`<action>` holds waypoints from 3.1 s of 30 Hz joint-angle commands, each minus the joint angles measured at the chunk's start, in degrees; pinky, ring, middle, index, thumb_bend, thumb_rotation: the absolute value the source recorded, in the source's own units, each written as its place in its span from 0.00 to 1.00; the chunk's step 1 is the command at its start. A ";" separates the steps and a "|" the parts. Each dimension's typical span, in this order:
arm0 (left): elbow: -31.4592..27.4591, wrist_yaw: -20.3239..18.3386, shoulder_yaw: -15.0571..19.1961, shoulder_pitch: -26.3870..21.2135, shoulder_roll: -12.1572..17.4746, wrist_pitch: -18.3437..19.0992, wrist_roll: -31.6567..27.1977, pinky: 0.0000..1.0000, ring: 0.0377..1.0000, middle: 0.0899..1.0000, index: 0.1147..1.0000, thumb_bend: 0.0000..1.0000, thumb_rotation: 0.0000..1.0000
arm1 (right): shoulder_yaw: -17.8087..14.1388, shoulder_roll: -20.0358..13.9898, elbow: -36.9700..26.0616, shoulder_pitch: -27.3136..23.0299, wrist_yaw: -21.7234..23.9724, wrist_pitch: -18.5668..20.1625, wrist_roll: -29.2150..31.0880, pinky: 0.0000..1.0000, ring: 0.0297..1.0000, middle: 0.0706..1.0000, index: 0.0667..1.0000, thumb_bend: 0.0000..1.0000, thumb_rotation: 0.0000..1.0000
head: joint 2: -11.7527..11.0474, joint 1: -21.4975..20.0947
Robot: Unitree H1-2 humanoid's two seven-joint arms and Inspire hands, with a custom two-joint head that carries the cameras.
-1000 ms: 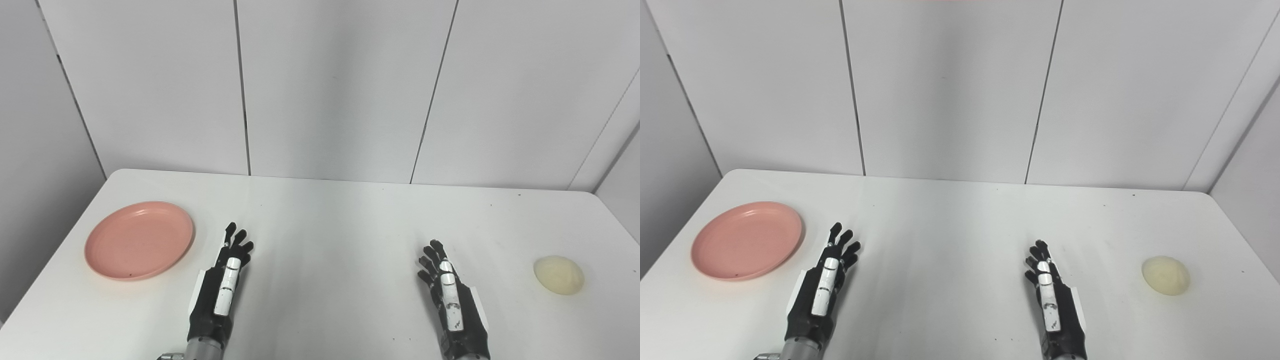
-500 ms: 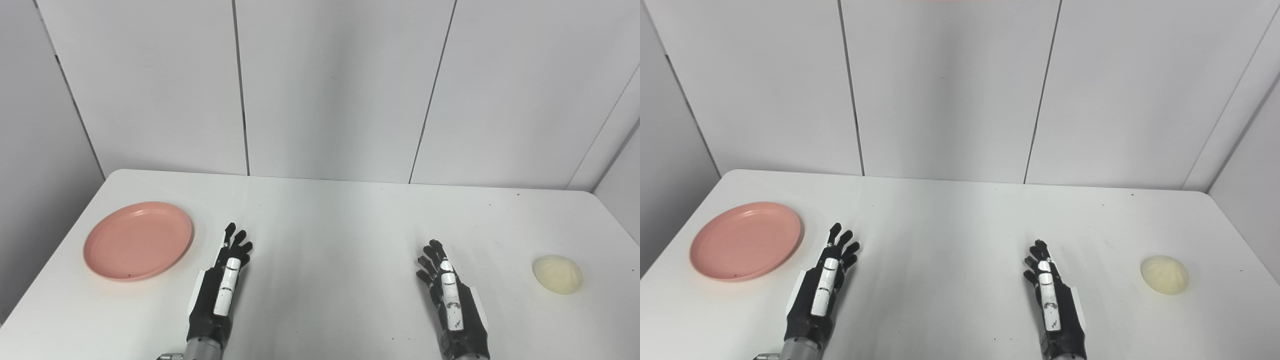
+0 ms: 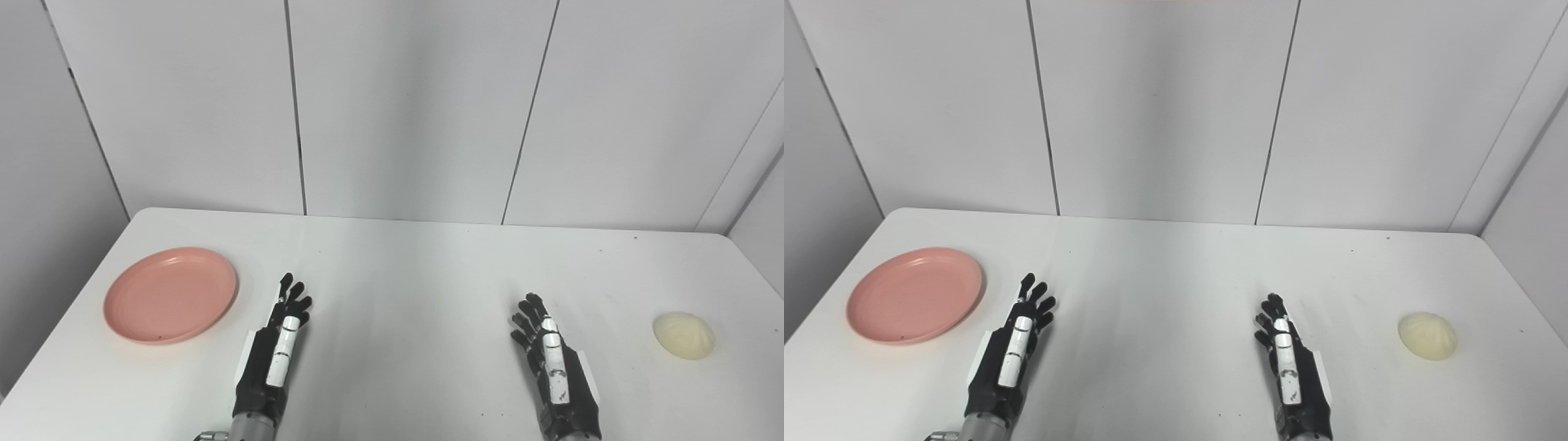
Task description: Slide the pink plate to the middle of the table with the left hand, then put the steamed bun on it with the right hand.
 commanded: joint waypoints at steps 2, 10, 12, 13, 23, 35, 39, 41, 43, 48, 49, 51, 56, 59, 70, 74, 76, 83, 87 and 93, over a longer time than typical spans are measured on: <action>1.59 1.63 -1.00 -0.83 -2.28 -1.71 1.29 0.96 0.95 0.98 1.00 0.65 0.94 | -1.11 -1.81 3.91 0.98 2.19 -3.18 2.03 0.94 0.93 0.94 0.94 0.65 1.00 | -1.18 2.46; 5.89 4.19 -2.22 -1.78 -4.21 -3.89 4.75 0.93 0.94 0.99 1.00 0.64 0.96 | -1.97 -4.17 7.15 0.41 4.40 -4.88 3.98 0.97 0.95 0.96 0.97 0.64 1.00 | -4.53 7.30; 6.50 4.45 -2.33 -1.96 -4.56 -3.86 4.87 0.95 0.95 1.00 1.00 0.62 0.96 | -2.13 -4.44 7.85 0.20 4.95 -5.08 4.83 0.99 0.96 0.97 0.97 0.60 1.00 | -5.25 7.57; 6.73 4.52 -2.40 -2.04 -4.67 -3.91 4.96 0.95 0.96 1.00 1.00 0.64 0.96 | -2.20 -4.51 8.10 0.13 5.11 -5.09 5.07 0.99 0.97 0.97 0.98 0.60 1.00 | -5.25 7.57; 8.74 5.09 -2.25 -2.19 -4.54 -6.02 5.29 0.93 0.94 0.99 1.00 0.58 0.98 | -1.94 -4.36 9.21 0.05 5.10 -6.03 4.16 0.97 0.96 0.96 0.96 0.61 1.00 | -7.03 6.90; 9.83 4.79 -1.56 -2.49 -3.73 -6.83 4.56 0.93 0.94 1.00 1.00 0.58 0.97 | -1.33 -3.62 10.01 -0.21 4.55 -7.29 3.10 0.96 0.94 0.95 0.95 0.63 1.00 | -7.36 6.01; 9.16 4.57 -0.92 -2.30 -3.41 -6.82 3.72 0.94 0.94 1.00 1.00 0.60 0.97 | -1.12 -2.89 9.16 0.01 4.36 -6.52 3.00 0.95 0.94 0.94 0.93 0.61 1.00 | -7.02 5.37; 8.17 4.34 -0.56 -2.14 -3.08 -6.97 3.04 0.94 0.94 0.99 1.00 0.63 0.97 | -0.82 -2.59 8.29 0.28 4.37 -6.11 2.88 0.95 0.94 0.94 0.93 0.62 1.00 | -6.58 5.03; 6.42 3.89 -0.04 -2.28 -2.72 -6.93 1.69 0.95 0.94 0.98 1.00 0.65 0.97 | -0.53 -2.20 7.38 0.53 4.12 -5.85 2.46 0.95 0.94 0.94 0.93 0.60 1.00 | -6.19 4.69; -1.42 2.11 1.95 -4.10 -1.95 -4.47 -3.36 0.95 0.94 0.96 1.00 0.70 0.94 | 0.09 -0.91 4.50 1.44 3.14 -4.19 1.23 0.94 0.93 0.94 0.94 0.58 1.00 | -5.53 3.70; -2.59 1.82 2.36 -4.77 -1.73 -3.90 -4.17 0.96 0.95 0.96 1.00 0.73 0.94 | 0.19 -0.75 4.22 1.57 3.01 -4.18 1.05 0.94 0.93 0.94 0.94 0.58 1.00 | -5.45 3.60; -4.61 1.85 3.48 -7.43 -0.84 -3.02 -5.33 0.98 0.96 0.96 1.00 0.74 0.93 | 0.29 -0.51 3.79 1.71 2.73 -4.25 0.85 0.94 0.92 0.94 0.94 0.58 1.00 | -5.36 3.60; -6.52 2.14 6.28 -14.03 2.60 -0.44 -6.20 0.95 0.94 0.94 0.99 0.79 0.92 | 0.41 -0.11 3.11 1.83 2.12 -3.64 0.29 0.94 0.93 0.94 0.94 0.56 1.00 | -5.34 3.53; -7.03 2.41 7.56 -16.98 5.11 1.46 -5.24 0.93 0.93 0.93 0.96 0.80 0.94 | 0.42 -0.03 3.18 1.80 2.07 -3.76 0.24 0.95 0.93 0.94 0.94 0.55 1.00 | -5.35 3.48; -0.44 2.13 14.42 -24.09 13.81 -0.31 -8.84 0.94 0.91 0.90 0.91 0.77 0.98 | 0.50 -0.38 3.02 1.79 1.89 -3.33 -0.09 0.94 0.92 0.93 0.93 0.53 1.00 | -5.29 3.55; 6.17 2.13 15.75 -25.50 17.36 -4.18 -7.60 0.94 0.89 0.87 0.91 0.74 1.00 | 0.53 -0.51 3.26 1.85 2.02 -3.61 -0.15 0.94 0.92 0.93 0.93 0.53 1.00 | -5.25 3.50; 9.70 2.03 16.80 -26.30 19.28 -4.99 -8.23 0.95 0.89 0.86 0.89 0.75 1.00 | 0.52 -0.66 3.42 1.81 2.16 -3.70 -0.09 0.94 0.92 0.93 0.94 0.52 1.00 | -5.22 3.60; 18.19 0.13 19.03 -28.49 23.67 -8.70 -11.03 0.93 0.89 0.85 0.90 0.76 1.00 | 0.48 -0.68 3.31 1.75 2.06 -3.26 -0.09 0.94 0.92 0.93 0.94 0.53 1.00 | -5.23 3.73; 24.58 -1.79 19.64 -29.64 26.63 -11.81 -12.13 0.90 0.88 0.83 0.89 0.76 1.00 | 0.56 -0.75 3.19 1.74 2.01 -2.97 -0.36 0.94 0.92 0.93 0.93 0.53 1.00 | -5.33 3.65; 35.77 -2.44 20.11 -31.80 28.73 -16.72 -12.65 0.91 0.85 0.83 0.90 0.82 1.00 | 0.53 -0.95 3.15 1.85 2.06 -3.13 -0.41 0.93 0.92 0.93 0.93 0.52 1.00 | -4.99 3.66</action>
